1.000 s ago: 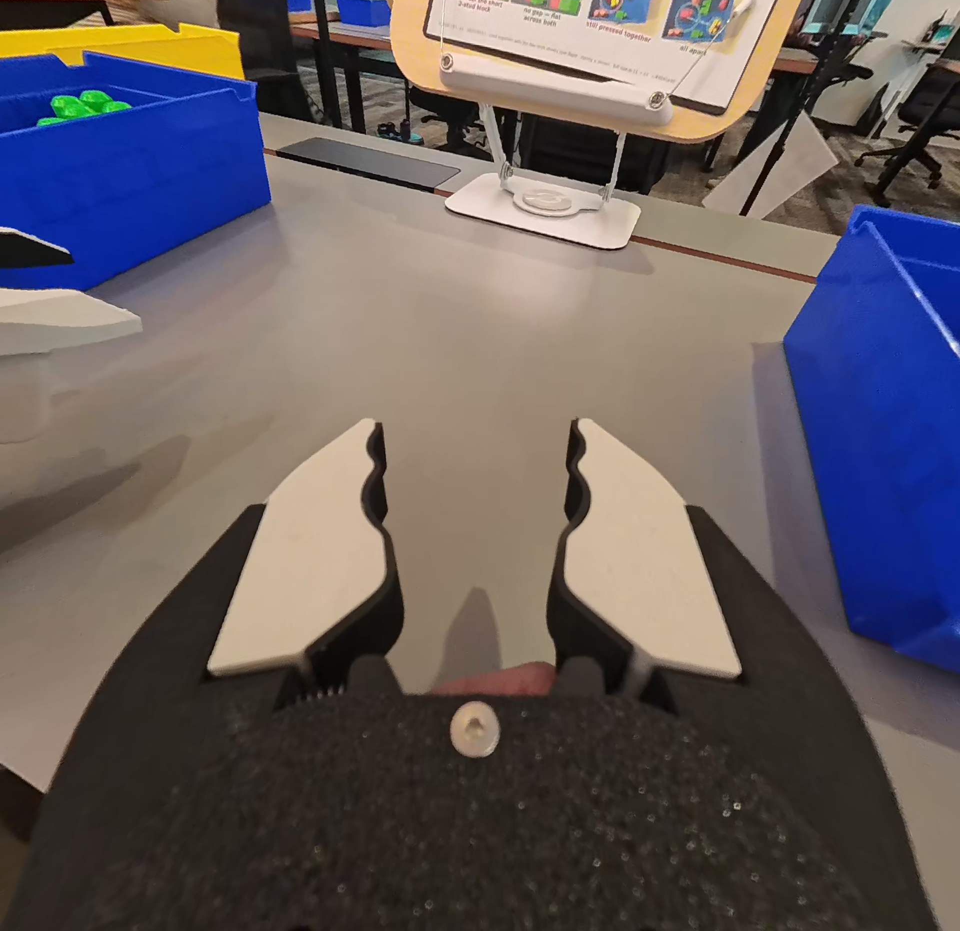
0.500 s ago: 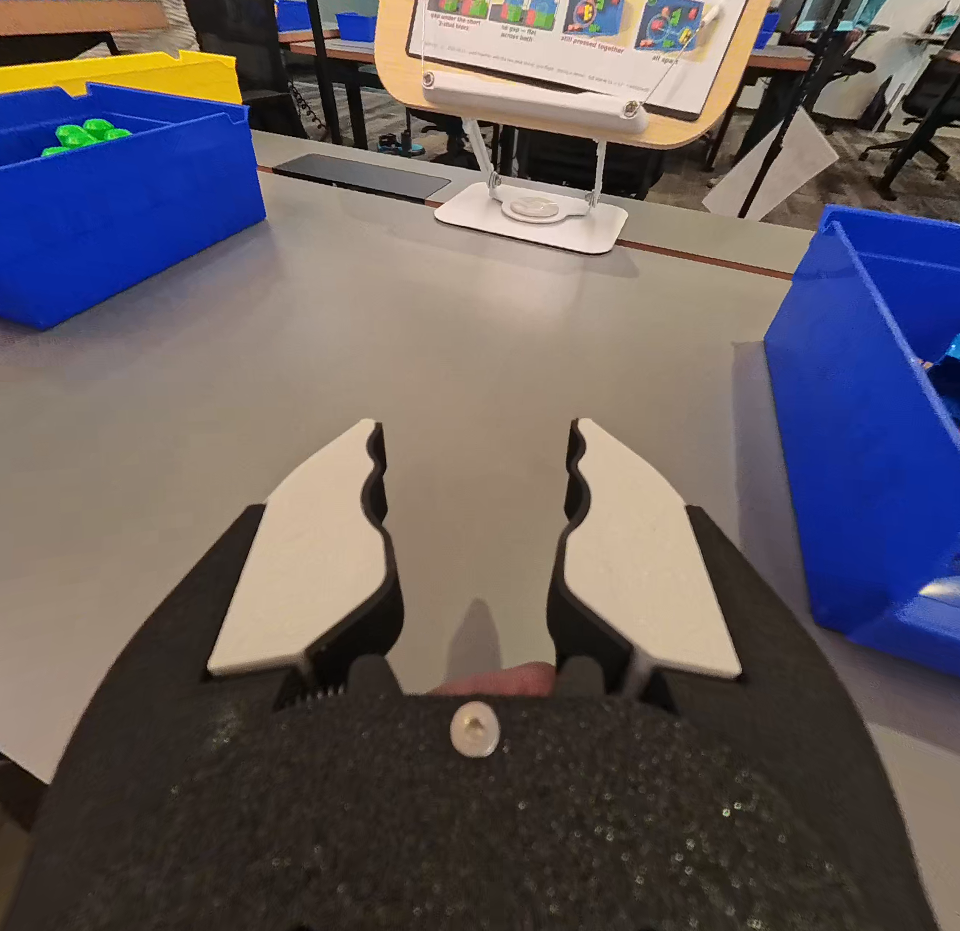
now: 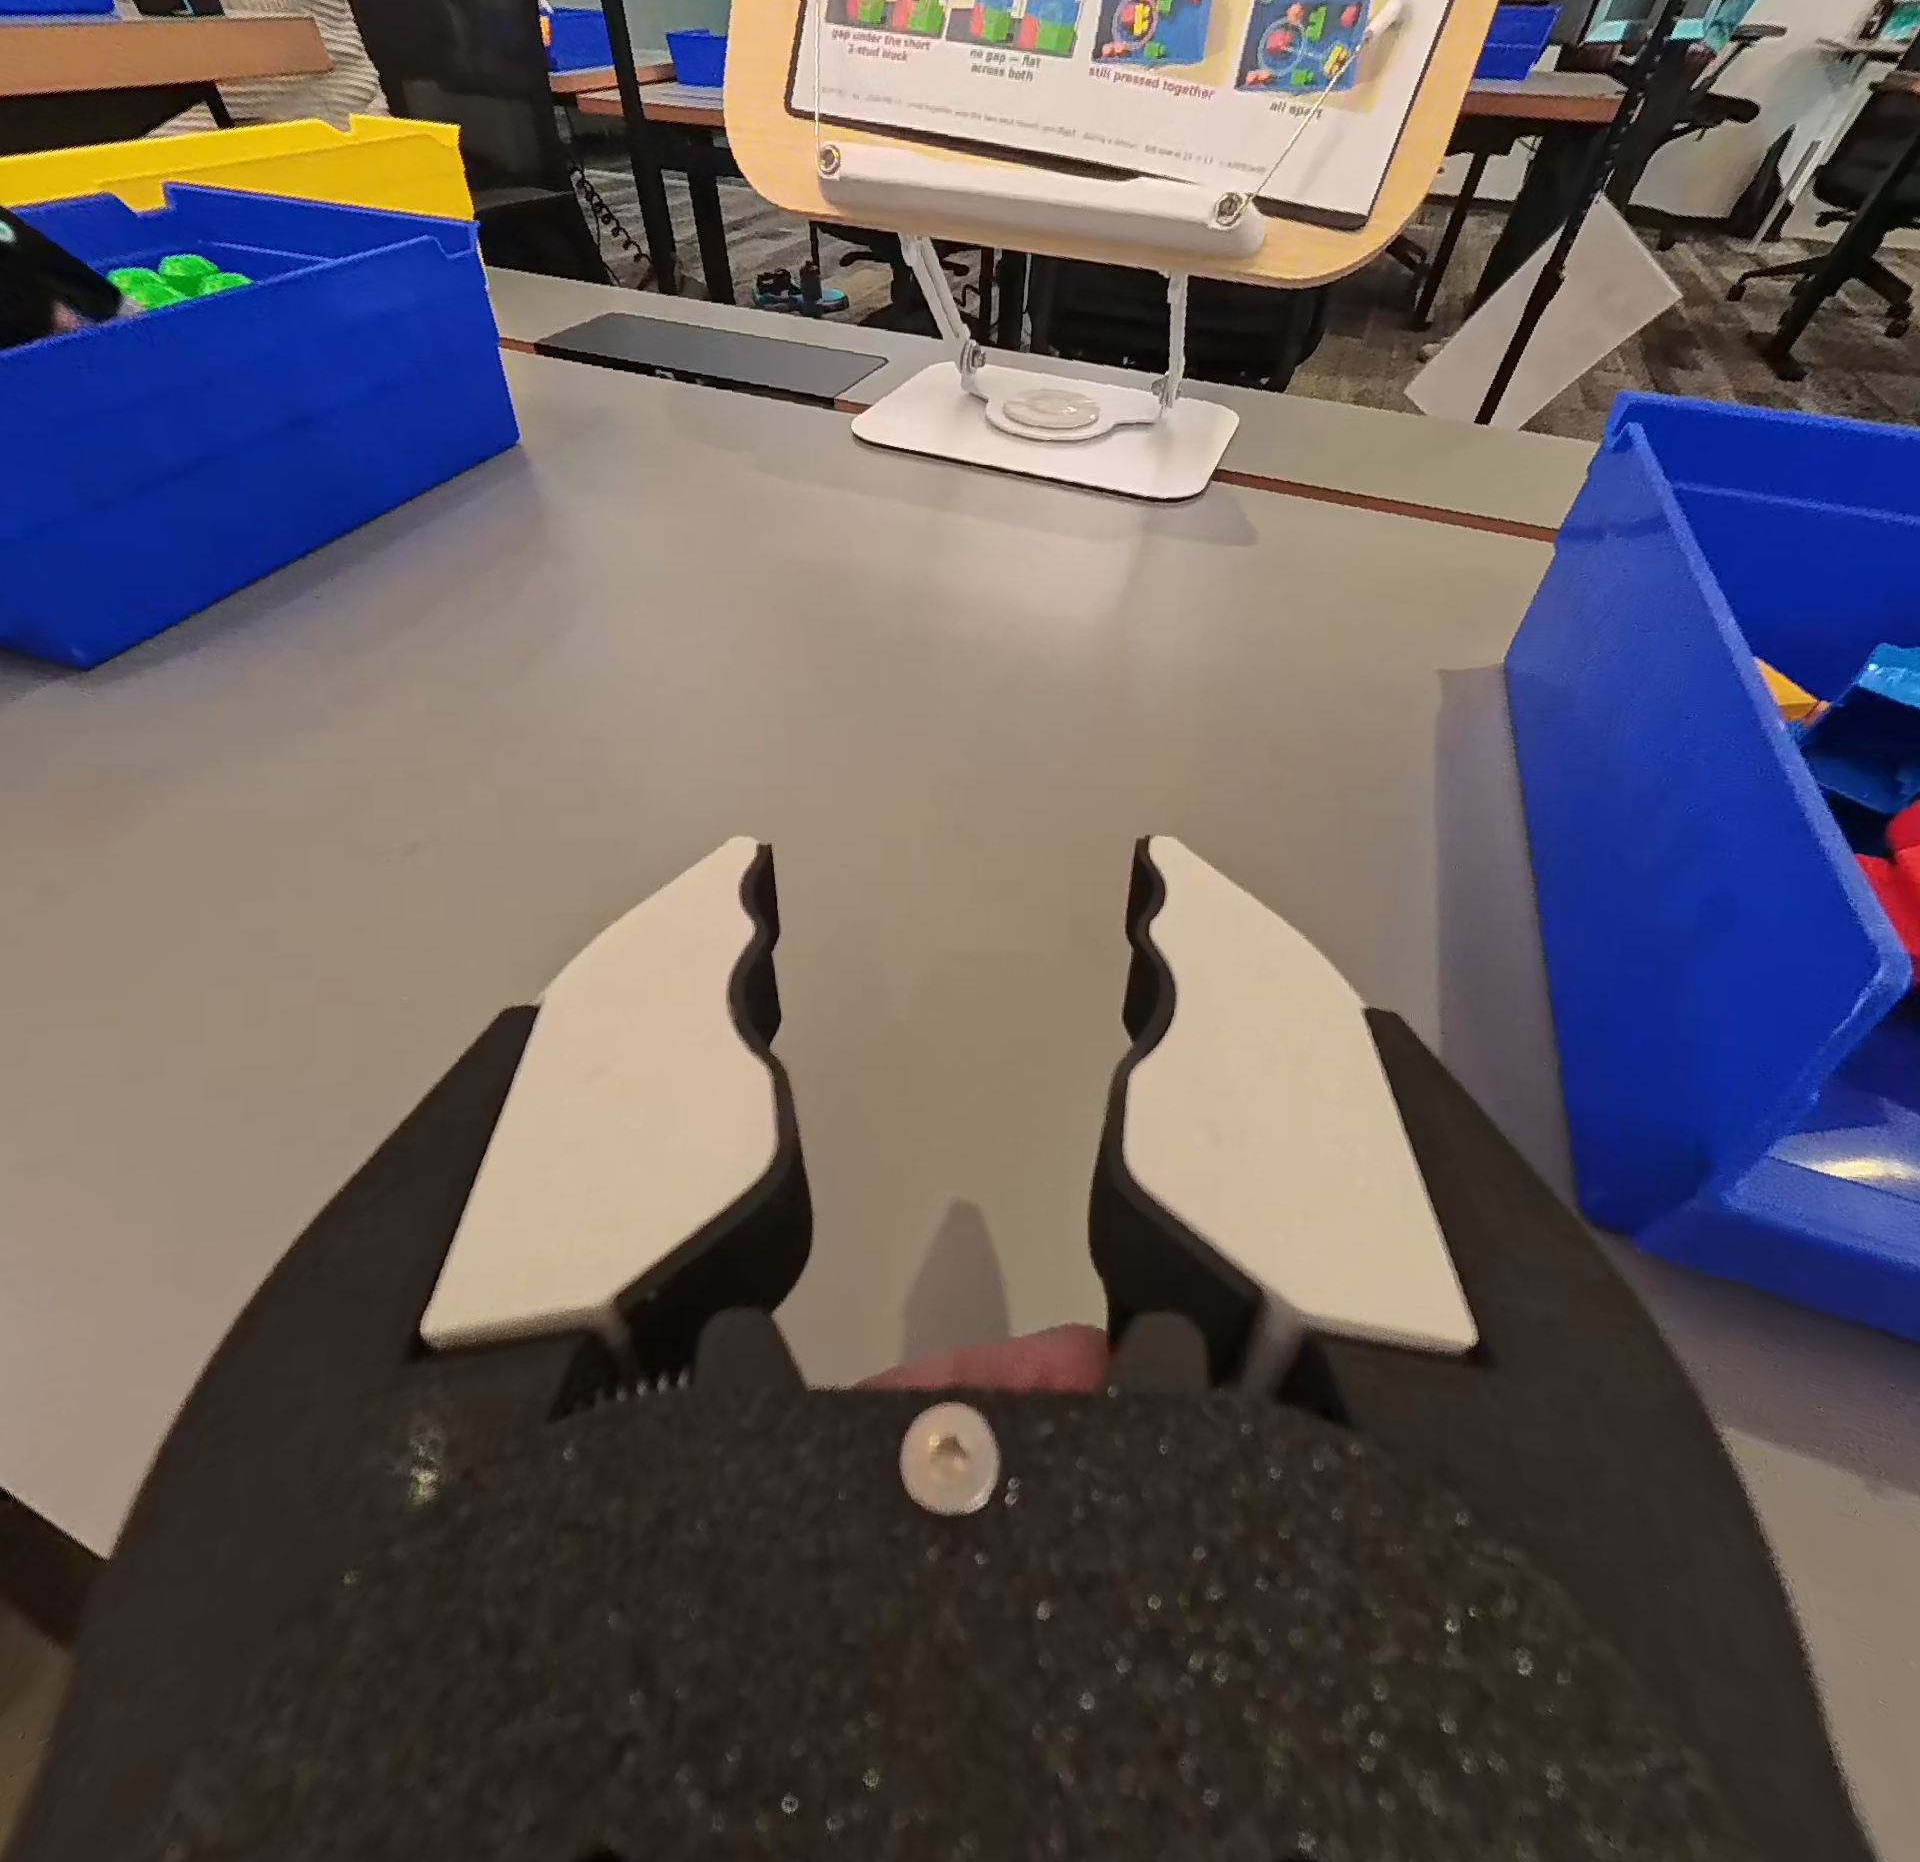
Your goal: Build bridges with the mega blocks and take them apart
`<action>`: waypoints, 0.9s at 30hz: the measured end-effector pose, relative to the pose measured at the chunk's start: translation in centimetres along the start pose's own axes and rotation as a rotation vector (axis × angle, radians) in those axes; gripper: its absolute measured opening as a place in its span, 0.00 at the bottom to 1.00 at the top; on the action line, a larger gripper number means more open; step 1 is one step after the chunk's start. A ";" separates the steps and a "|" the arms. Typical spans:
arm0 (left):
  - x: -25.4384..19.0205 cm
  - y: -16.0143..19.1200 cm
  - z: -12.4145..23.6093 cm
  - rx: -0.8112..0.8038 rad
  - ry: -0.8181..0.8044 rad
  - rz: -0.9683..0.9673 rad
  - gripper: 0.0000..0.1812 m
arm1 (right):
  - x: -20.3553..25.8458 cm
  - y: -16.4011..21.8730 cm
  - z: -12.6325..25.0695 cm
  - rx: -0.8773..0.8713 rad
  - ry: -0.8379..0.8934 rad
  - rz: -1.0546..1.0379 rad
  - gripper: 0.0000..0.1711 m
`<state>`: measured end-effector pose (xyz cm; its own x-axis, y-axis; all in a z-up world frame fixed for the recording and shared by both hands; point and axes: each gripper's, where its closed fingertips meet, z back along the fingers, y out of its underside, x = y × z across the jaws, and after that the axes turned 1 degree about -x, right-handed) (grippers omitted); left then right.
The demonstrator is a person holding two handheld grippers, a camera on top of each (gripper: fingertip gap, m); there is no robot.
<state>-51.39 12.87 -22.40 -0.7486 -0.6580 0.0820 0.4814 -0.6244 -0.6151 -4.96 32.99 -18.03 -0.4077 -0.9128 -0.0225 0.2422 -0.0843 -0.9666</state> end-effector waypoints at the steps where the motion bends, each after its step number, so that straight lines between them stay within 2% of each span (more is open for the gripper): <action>1: 0.1 0.1 -0.3 0.013 -0.004 -0.006 0.41 | 0.0 0.0 0.0 0.001 -0.001 0.000 0.38; 5: 0.3 0.6 -1.4 0.057 0.006 0.003 0.36 | 0.0 0.0 0.1 0.000 -0.001 0.002 0.38; 7: 0.2 0.8 -1.7 0.068 0.022 -0.003 0.21 | 0.0 0.0 0.1 0.001 -0.002 0.002 0.37; 19: 0.4 0.9 -1.5 0.043 0.030 -0.024 0.20 | 0.1 -0.1 0.2 0.004 -0.008 0.007 0.35; 23: 0.0 -0.5 0.9 -0.047 0.032 -0.051 0.20 | 0.2 -0.3 0.3 -0.003 -0.007 0.010 0.35; 27: -2.0 -3.4 6.6 -0.239 0.065 -0.105 0.20 | 0.3 -0.5 0.3 -0.007 -0.011 0.021 0.34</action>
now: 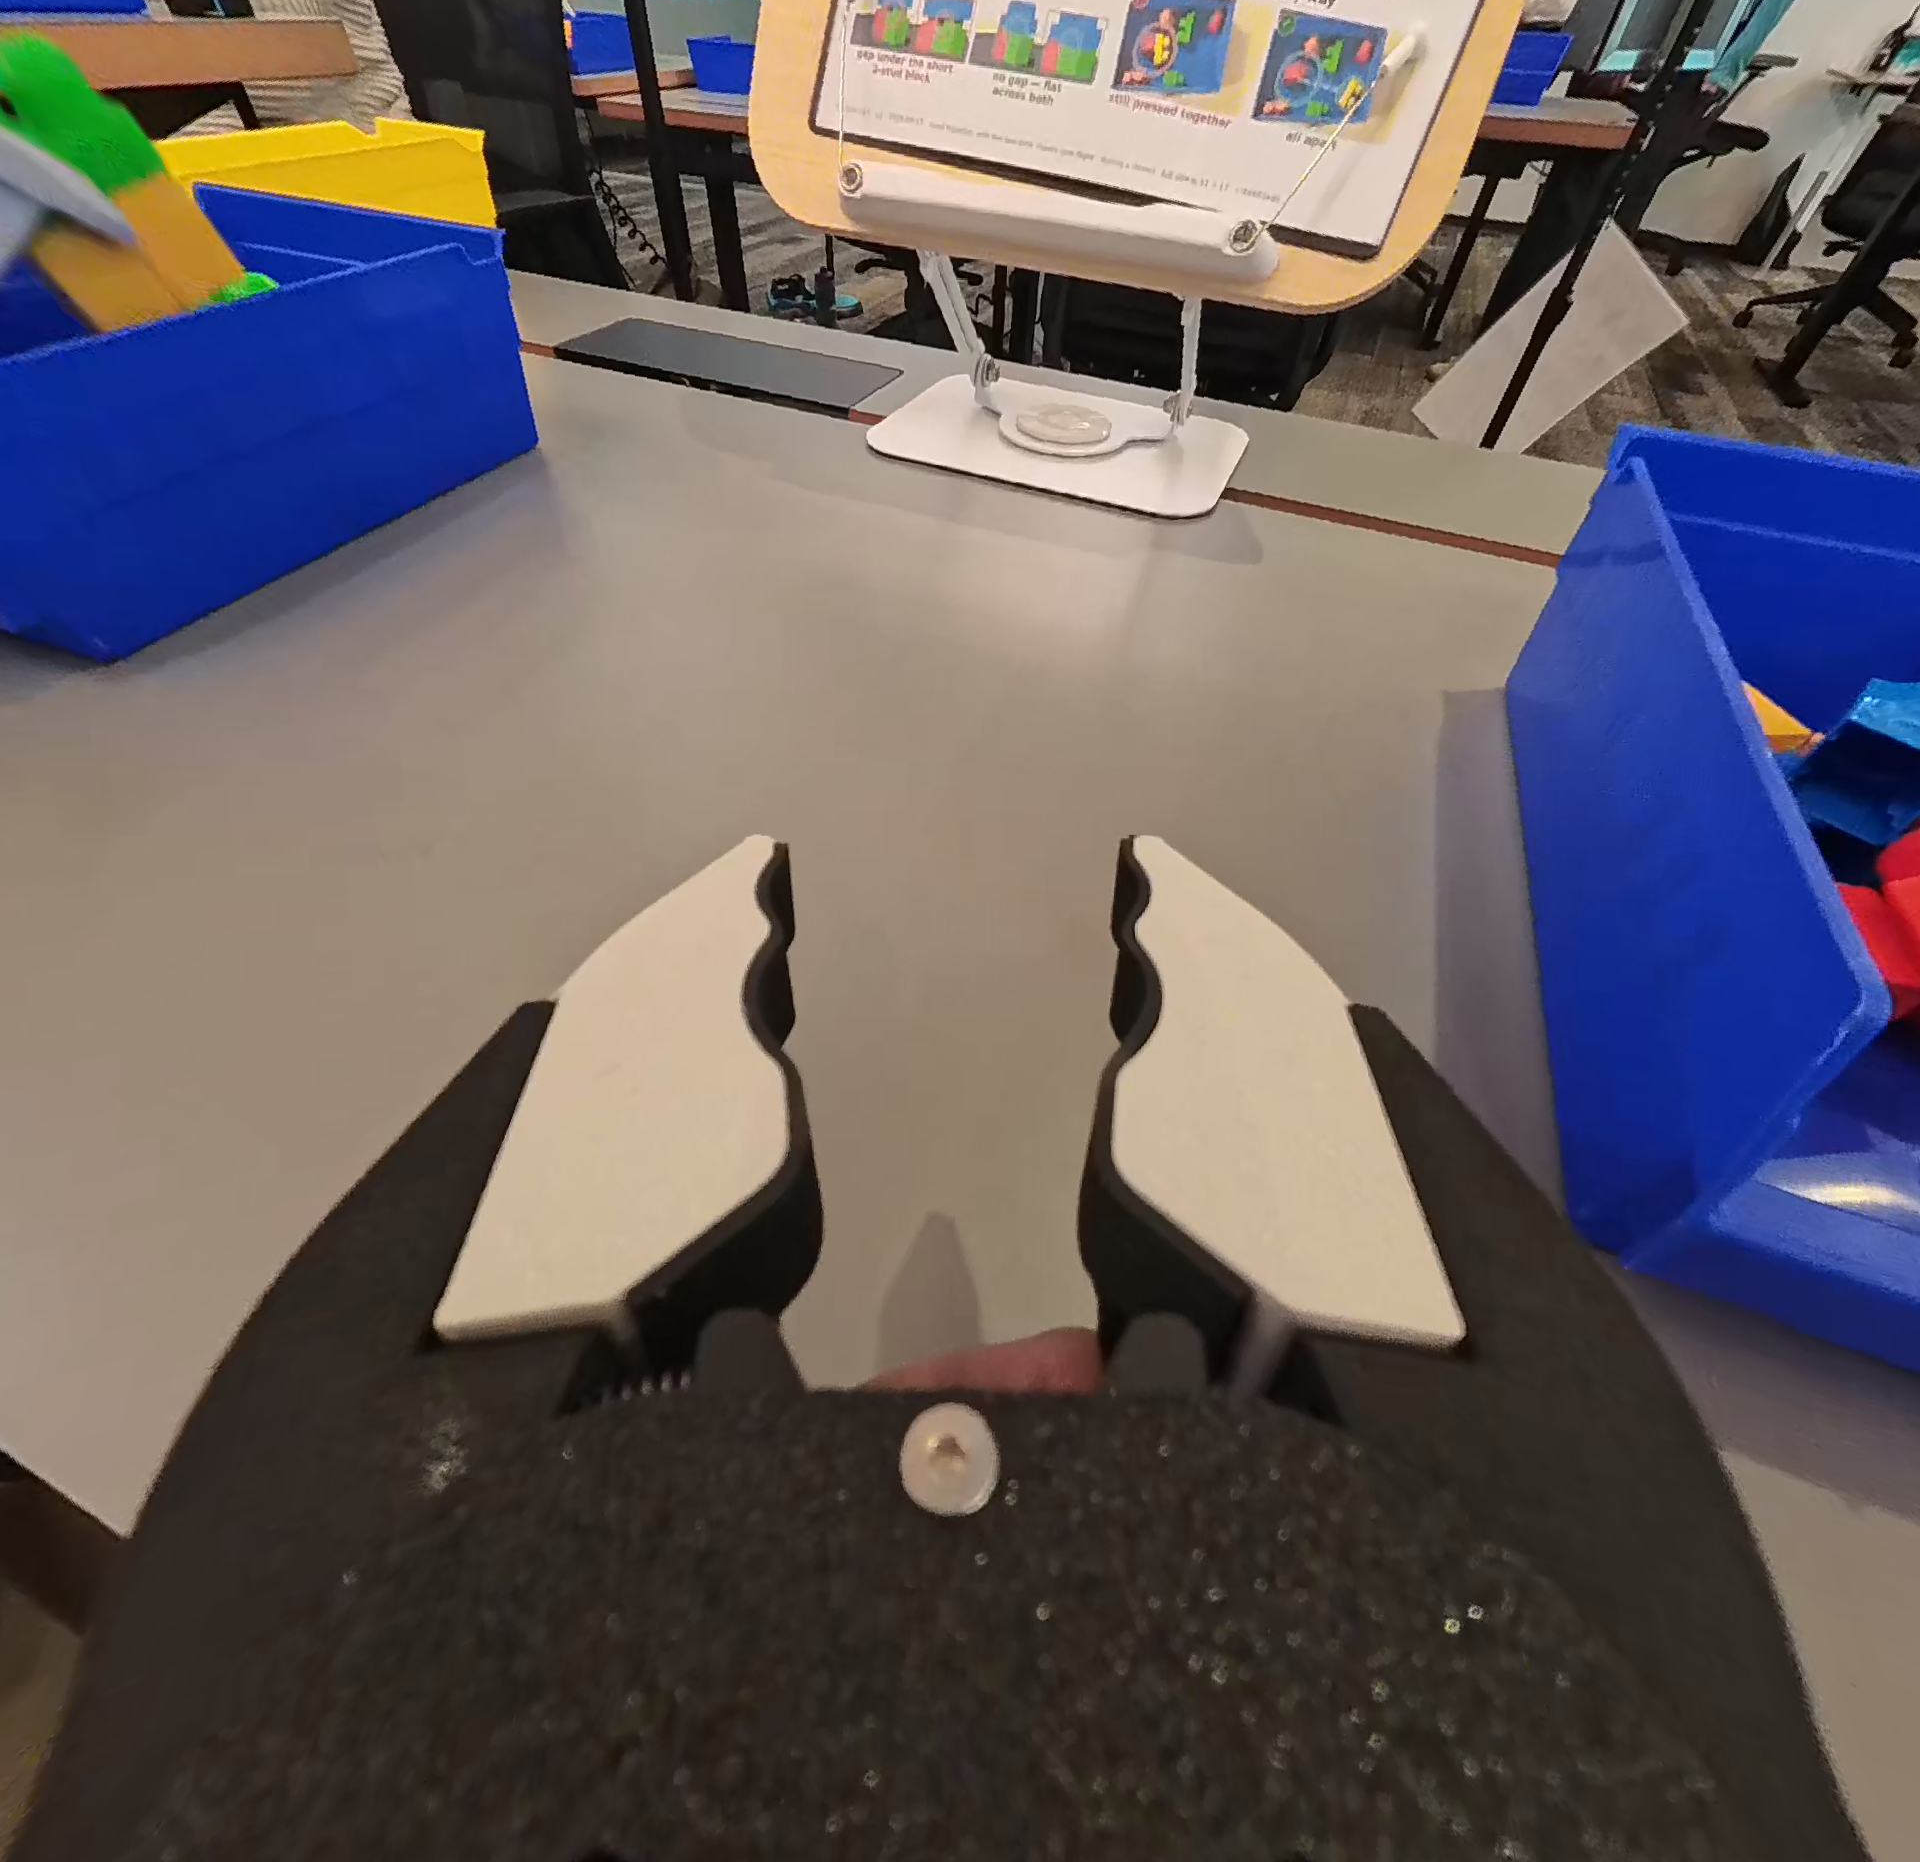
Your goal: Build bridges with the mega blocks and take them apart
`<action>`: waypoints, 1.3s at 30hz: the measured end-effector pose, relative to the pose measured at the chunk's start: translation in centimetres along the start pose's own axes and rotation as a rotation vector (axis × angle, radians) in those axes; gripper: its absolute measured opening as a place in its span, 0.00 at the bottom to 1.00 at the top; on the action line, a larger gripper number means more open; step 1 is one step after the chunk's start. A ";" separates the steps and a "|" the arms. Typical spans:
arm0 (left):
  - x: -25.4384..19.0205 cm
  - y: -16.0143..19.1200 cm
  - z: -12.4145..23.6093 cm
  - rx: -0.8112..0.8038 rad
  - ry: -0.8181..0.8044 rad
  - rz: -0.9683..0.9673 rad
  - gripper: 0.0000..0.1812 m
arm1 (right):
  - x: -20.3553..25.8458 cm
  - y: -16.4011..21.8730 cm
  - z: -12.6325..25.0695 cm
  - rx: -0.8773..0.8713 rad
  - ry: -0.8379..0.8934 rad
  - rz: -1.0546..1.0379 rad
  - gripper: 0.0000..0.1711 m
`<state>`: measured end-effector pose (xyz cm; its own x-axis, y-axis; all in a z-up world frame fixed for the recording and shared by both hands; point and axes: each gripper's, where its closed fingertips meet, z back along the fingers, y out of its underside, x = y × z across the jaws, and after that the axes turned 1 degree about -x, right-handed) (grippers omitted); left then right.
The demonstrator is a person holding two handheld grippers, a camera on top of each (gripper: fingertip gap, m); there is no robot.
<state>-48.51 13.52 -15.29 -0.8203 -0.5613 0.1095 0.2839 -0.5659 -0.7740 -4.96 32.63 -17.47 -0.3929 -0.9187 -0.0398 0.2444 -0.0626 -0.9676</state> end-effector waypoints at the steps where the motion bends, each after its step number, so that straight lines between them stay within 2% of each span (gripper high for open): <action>1: -0.9 -1.3 1.6 -0.070 0.018 -0.031 0.20 | 0.1 -0.1 0.0 -0.002 -0.002 0.004 0.34; 5: -5.3 -4.1 7.5 -0.271 0.063 -0.098 0.20 | 0.3 -0.4 -0.2 -0.010 -0.016 0.033 0.34; 10: -12.7 -3.2 12.0 -0.435 0.196 -0.113 0.20 | 0.5 -1.1 -0.5 -0.041 -0.063 0.049 0.34; 15: -19.5 1.6 11.6 -0.430 0.254 -0.156 0.20 | 0.2 -0.9 -0.8 -0.071 -0.080 0.040 0.35; 20: -23.4 5.8 10.1 -0.363 0.310 -0.147 0.20 | 0.3 -0.2 -0.8 -0.056 -0.073 0.027 0.35; 30: -24.7 6.7 10.2 -0.355 0.399 -0.169 0.20 | 0.8 0.0 -0.8 -0.050 -0.085 0.027 0.35; 32: -25.6 6.6 10.4 -0.351 0.450 -0.213 0.20 | 1.7 -0.4 -1.0 -0.055 -0.152 0.058 0.36; 34: -27.0 5.8 11.1 -0.379 0.541 -0.270 0.20 | 3.8 -1.5 -1.3 -0.049 -0.319 0.118 0.35; 39: -31.7 3.9 13.8 -0.411 0.865 -0.450 0.20 | 8.4 -3.7 -1.7 -0.008 -0.688 0.444 0.39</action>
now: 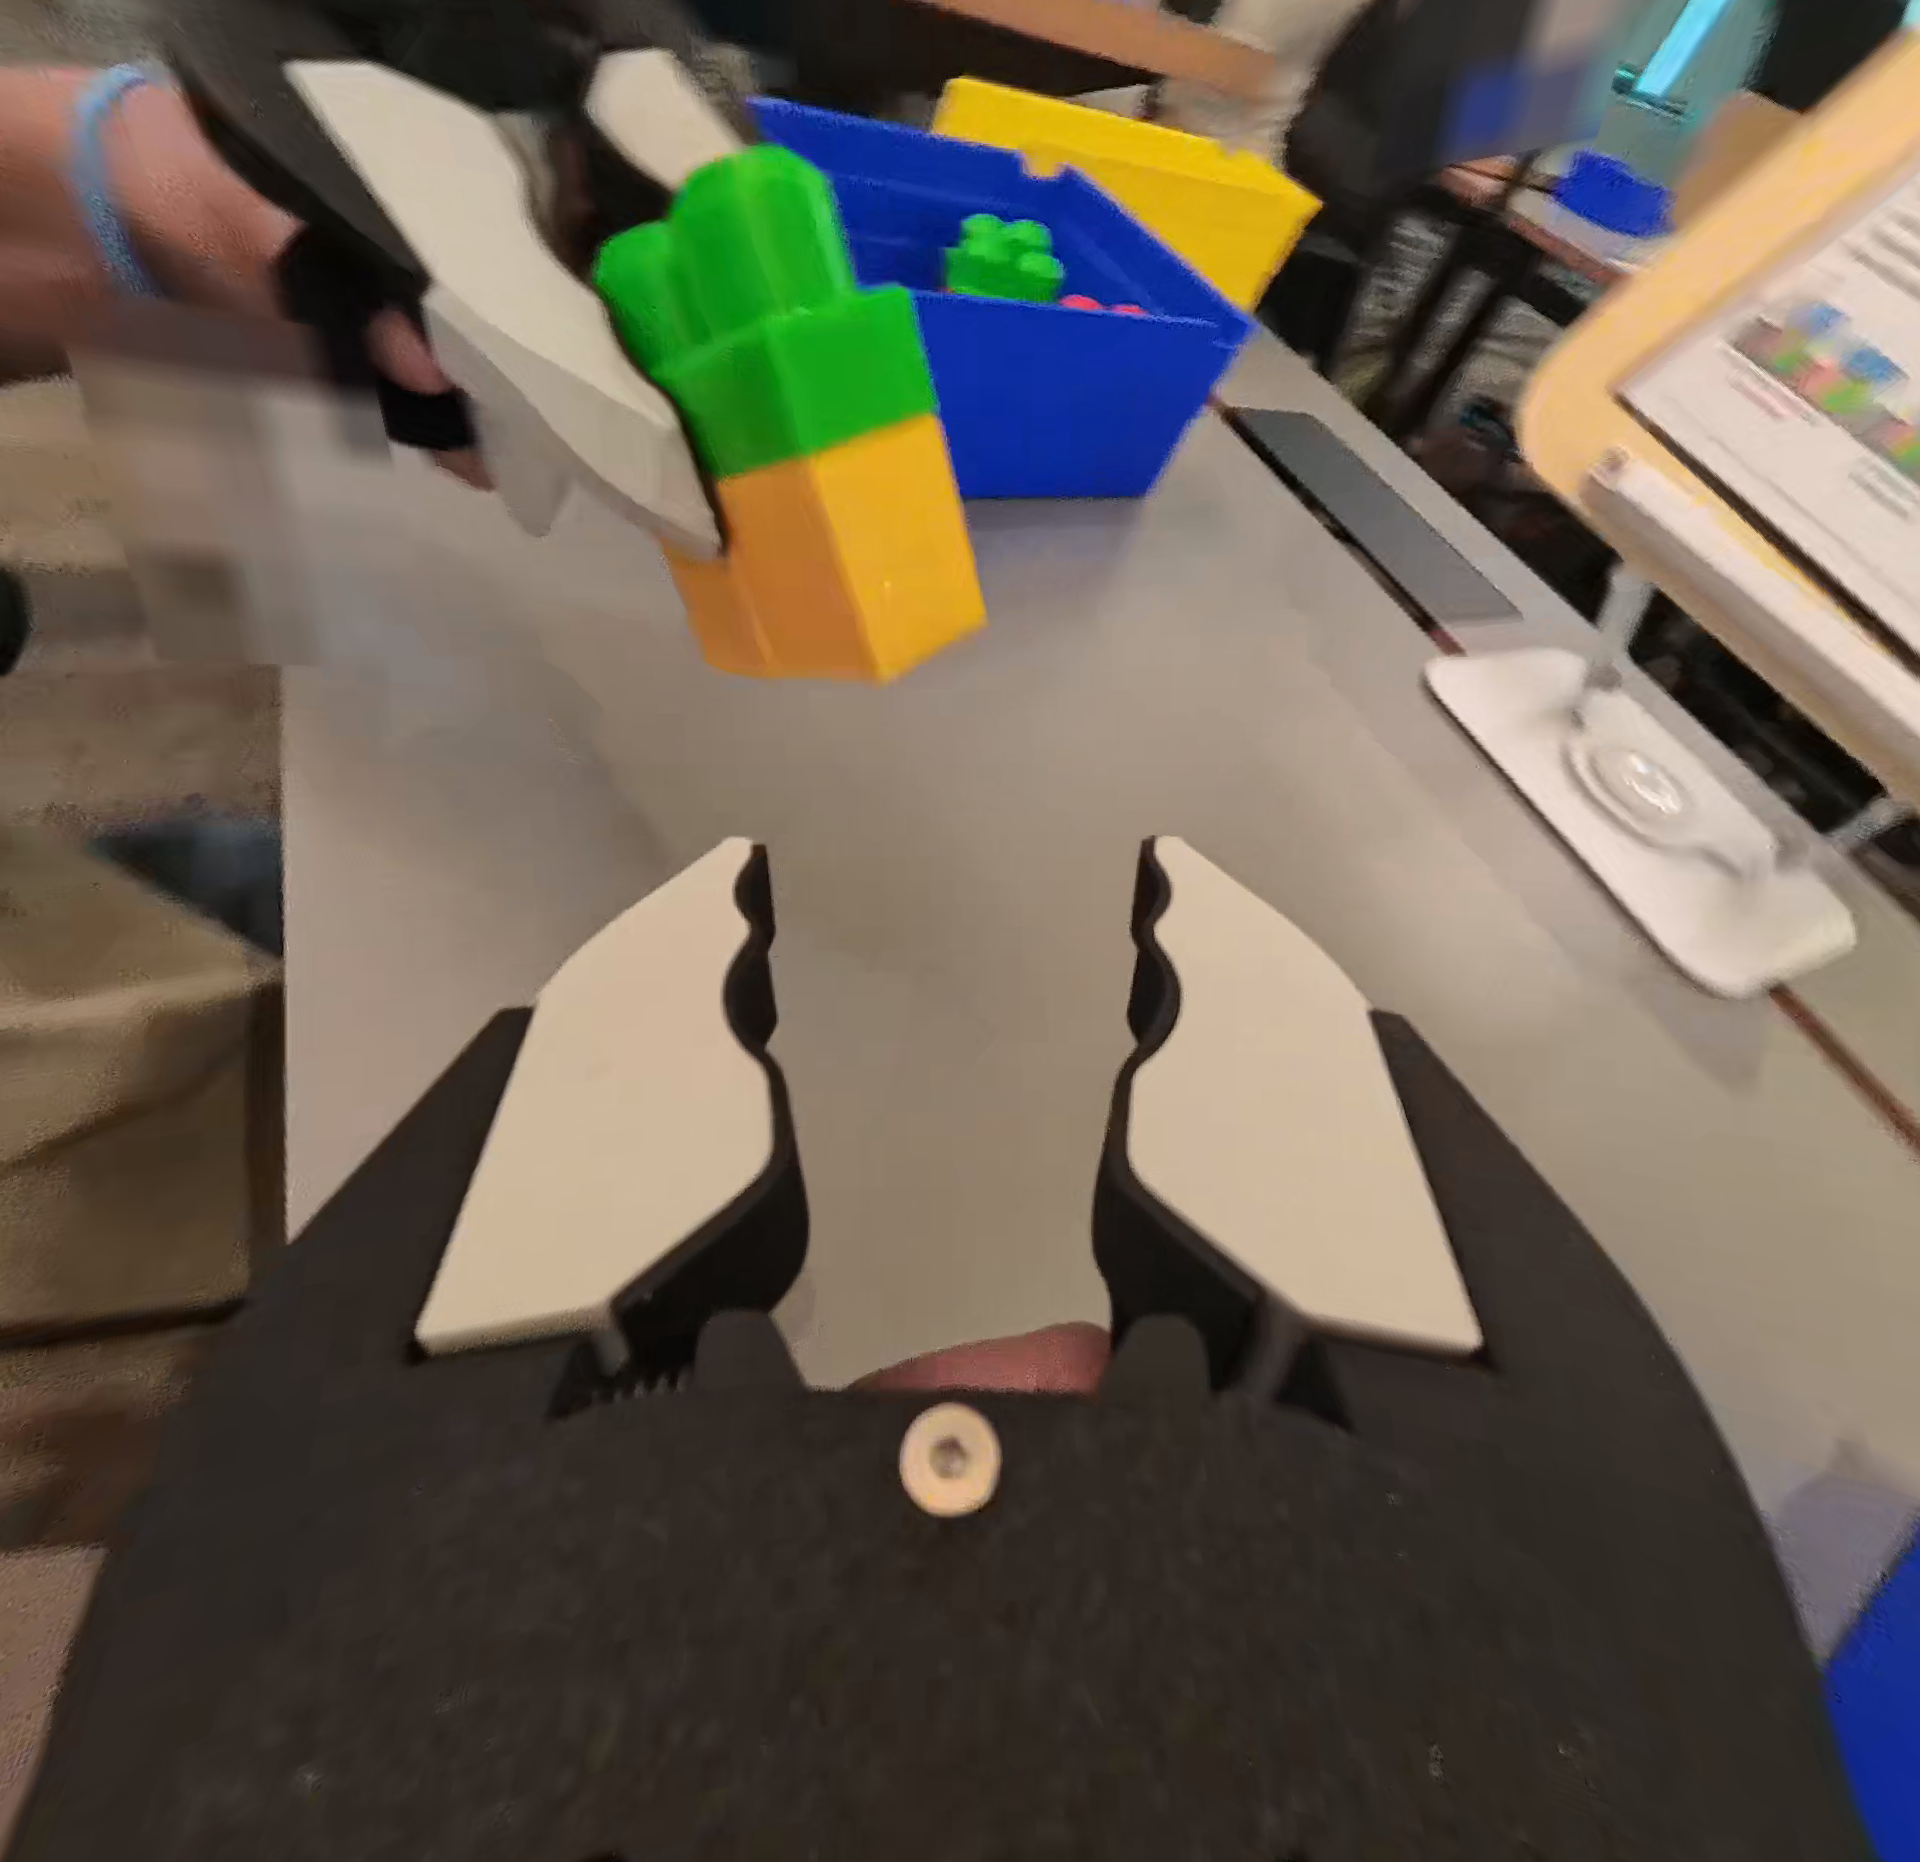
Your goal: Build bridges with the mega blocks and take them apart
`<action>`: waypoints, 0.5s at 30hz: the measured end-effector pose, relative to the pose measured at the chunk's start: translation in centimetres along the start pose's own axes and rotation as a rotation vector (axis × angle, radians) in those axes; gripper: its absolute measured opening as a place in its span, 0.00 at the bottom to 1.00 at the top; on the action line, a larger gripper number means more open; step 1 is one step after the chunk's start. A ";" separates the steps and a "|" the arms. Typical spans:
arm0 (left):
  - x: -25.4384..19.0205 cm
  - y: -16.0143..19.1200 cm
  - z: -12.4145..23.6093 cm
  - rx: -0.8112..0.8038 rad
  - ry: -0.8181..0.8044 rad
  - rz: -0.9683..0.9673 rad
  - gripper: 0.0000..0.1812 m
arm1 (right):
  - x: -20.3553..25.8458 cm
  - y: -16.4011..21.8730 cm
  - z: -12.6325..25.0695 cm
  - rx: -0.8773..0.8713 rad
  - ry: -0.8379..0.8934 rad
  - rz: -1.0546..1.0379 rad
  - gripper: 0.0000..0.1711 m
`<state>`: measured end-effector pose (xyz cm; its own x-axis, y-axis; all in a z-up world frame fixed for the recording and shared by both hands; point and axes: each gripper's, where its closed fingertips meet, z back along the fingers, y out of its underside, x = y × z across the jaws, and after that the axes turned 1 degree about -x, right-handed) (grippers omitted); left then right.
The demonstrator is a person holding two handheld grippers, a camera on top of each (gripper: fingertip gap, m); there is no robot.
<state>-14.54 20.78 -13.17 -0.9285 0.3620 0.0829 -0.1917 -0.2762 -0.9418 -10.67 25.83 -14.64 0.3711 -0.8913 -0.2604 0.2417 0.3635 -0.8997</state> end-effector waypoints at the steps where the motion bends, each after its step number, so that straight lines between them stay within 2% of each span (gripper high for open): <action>1: -0.6 -0.4 -0.4 0.006 0.054 -0.038 0.20 | 0.3 -0.6 -0.5 0.008 -0.060 0.036 0.38; 5: -1.3 -0.7 -2.0 0.082 0.162 -0.193 0.20 | 0.9 -1.6 -1.5 0.043 -0.196 0.116 0.32; 9: -1.9 -0.7 -2.9 0.084 0.221 -0.219 0.20 | 1.4 -1.5 -1.8 0.043 -0.243 0.159 0.23; 15: -2.7 -0.2 -3.1 0.064 0.258 -0.224 0.20 | 2.0 -0.9 -1.3 0.032 -0.269 0.149 0.22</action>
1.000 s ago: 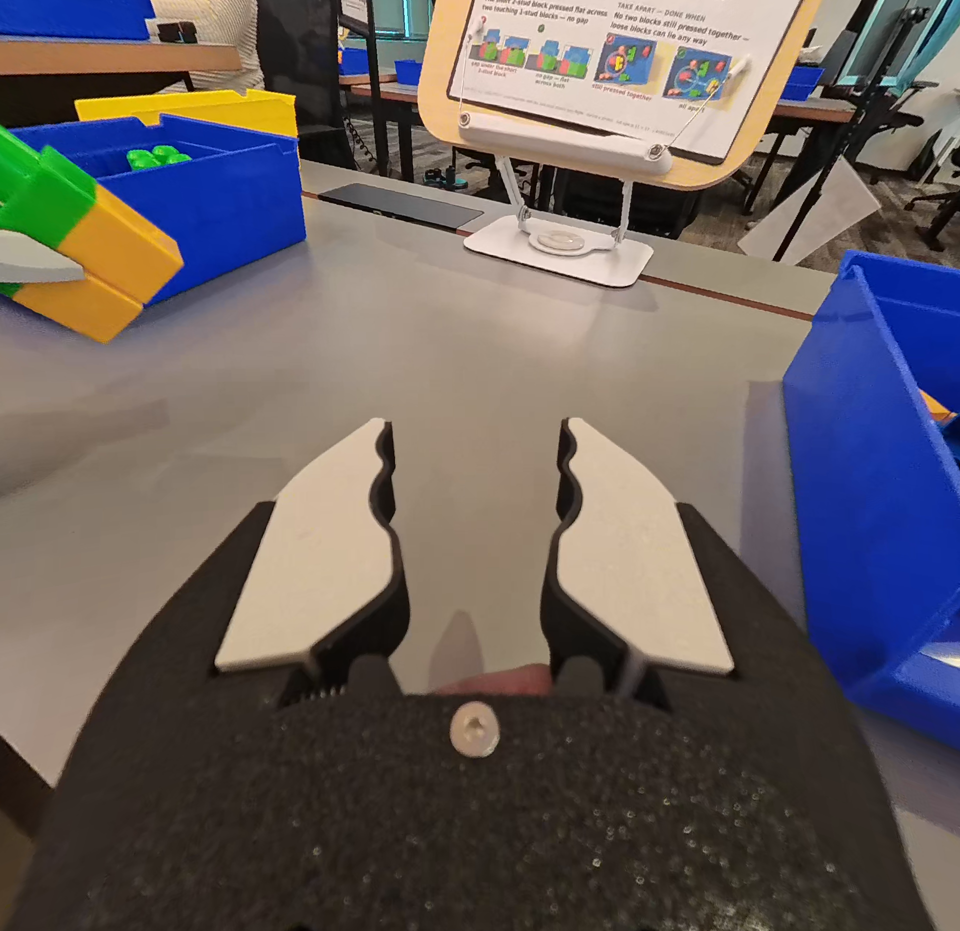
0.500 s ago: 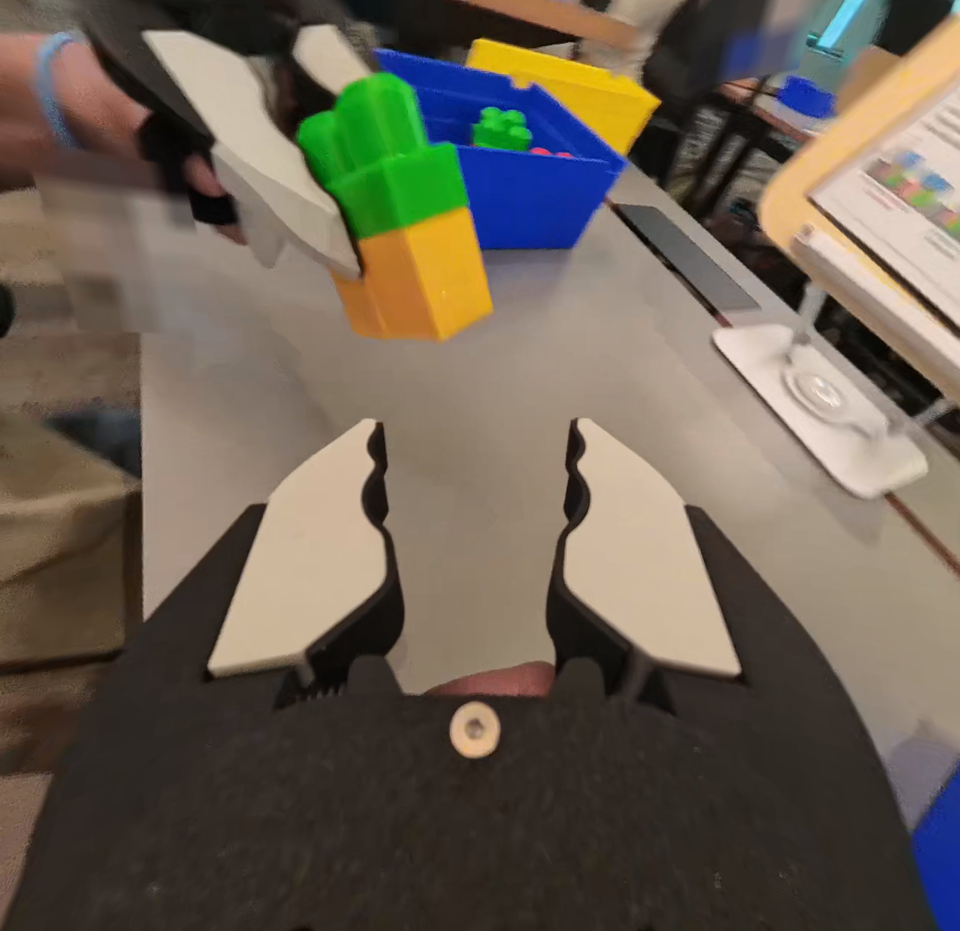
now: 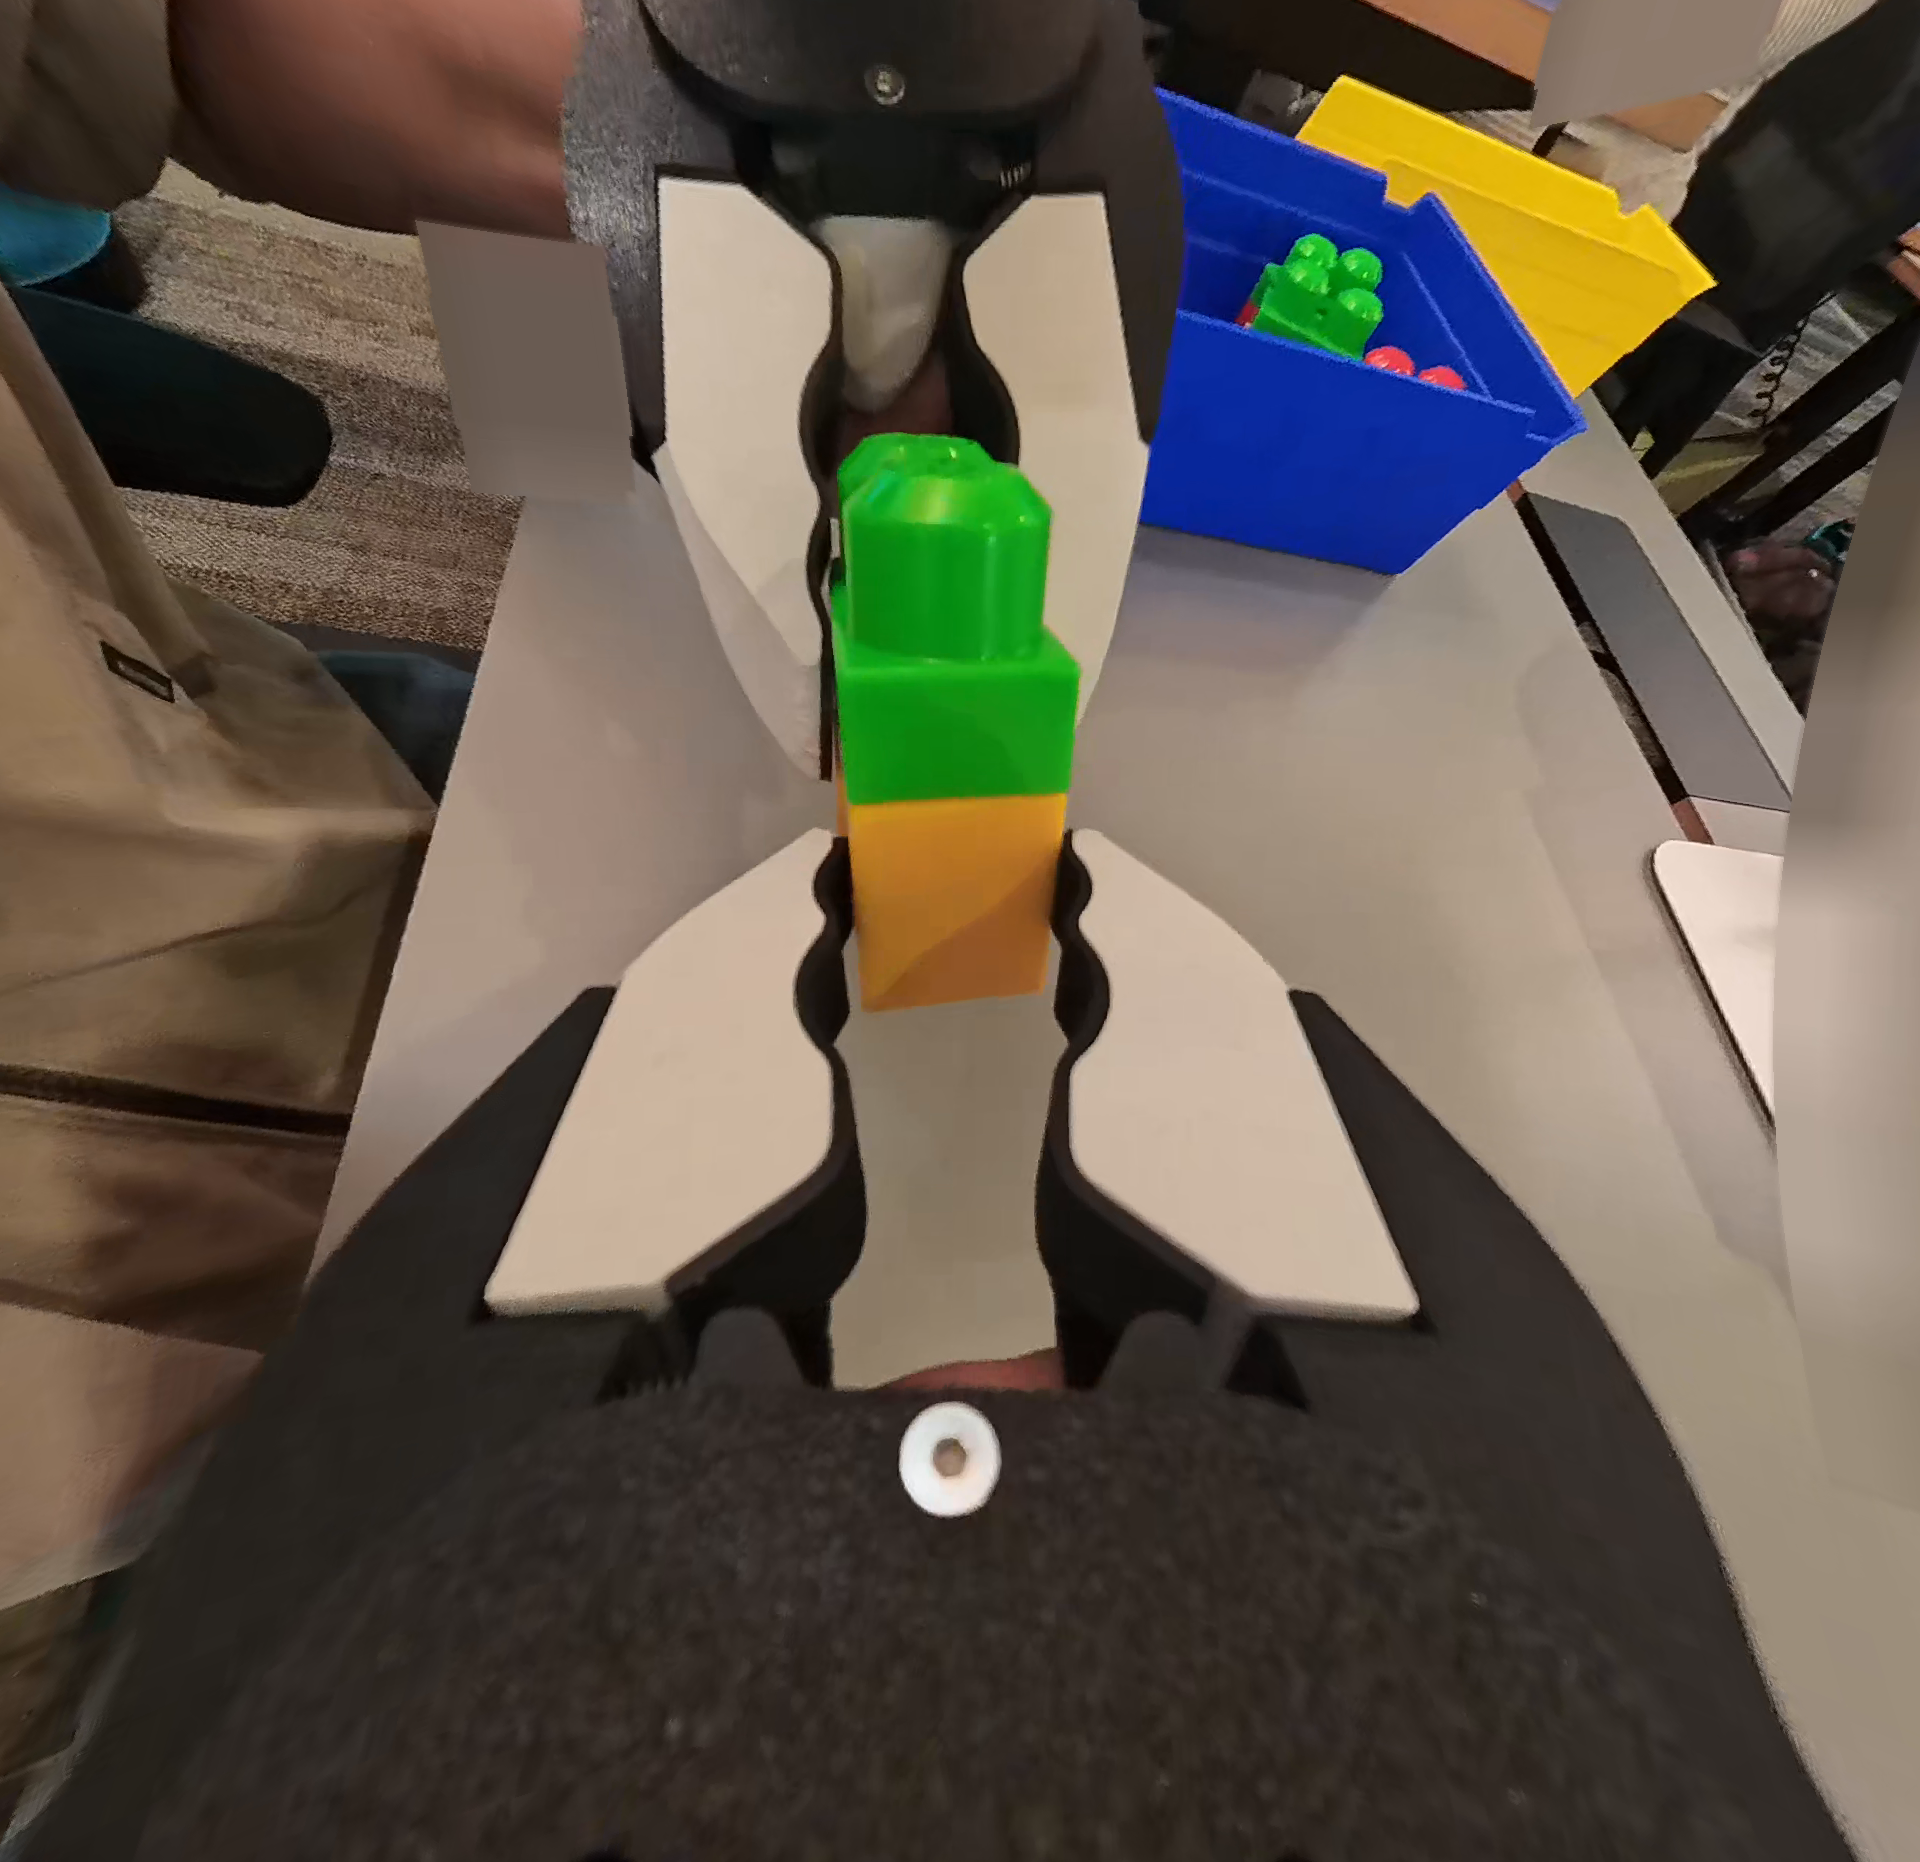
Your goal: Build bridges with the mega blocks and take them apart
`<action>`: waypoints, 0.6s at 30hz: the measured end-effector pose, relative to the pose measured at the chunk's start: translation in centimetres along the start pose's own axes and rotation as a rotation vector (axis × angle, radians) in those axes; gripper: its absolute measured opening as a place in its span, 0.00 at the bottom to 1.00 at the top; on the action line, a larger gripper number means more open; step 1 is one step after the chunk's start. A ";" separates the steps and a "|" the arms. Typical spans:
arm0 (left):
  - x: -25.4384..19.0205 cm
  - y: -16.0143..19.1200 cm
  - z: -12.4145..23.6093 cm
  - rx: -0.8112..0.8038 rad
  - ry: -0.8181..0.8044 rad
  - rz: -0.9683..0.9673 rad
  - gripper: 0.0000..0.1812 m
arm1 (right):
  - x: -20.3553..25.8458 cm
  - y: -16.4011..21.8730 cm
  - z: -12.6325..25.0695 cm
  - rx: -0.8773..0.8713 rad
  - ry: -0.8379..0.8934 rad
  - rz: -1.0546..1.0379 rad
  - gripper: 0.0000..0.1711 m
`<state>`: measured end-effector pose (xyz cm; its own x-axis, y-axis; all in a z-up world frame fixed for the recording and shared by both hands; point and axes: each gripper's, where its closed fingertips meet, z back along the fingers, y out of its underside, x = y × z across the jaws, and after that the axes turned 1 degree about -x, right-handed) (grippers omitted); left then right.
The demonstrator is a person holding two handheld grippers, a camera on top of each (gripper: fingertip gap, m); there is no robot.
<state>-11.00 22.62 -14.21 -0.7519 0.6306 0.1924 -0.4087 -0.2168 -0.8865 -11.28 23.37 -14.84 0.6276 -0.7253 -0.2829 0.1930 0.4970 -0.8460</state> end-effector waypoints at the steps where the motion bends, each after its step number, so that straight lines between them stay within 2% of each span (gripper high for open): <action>1: -0.1 0.0 0.0 -0.002 0.001 -0.002 0.20 | 0.1 0.0 0.0 0.001 -0.003 0.000 0.22; 12: -0.4 -0.5 0.5 -0.028 -0.038 -0.034 0.20 | 0.3 -0.3 0.2 0.027 -0.047 0.052 0.22; 14: -0.7 -0.4 0.7 -0.042 -0.038 -0.031 0.20 | 0.5 0.7 0.1 0.070 -0.052 0.056 0.21; 16: -0.4 -1.5 2.1 -0.131 -0.026 0.030 0.20 | 0.0 2.7 0.3 0.122 -0.027 0.044 0.21; 18: 0.6 -1.8 3.7 -0.143 -0.086 0.033 0.20 | -0.3 4.5 0.7 0.141 -0.009 0.002 0.21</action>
<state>-12.67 20.63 -10.91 -0.8077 0.5575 0.1918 -0.3098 -0.1246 -0.9426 -10.08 26.18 -18.19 0.6345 -0.7202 -0.2804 0.2949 0.5609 -0.7736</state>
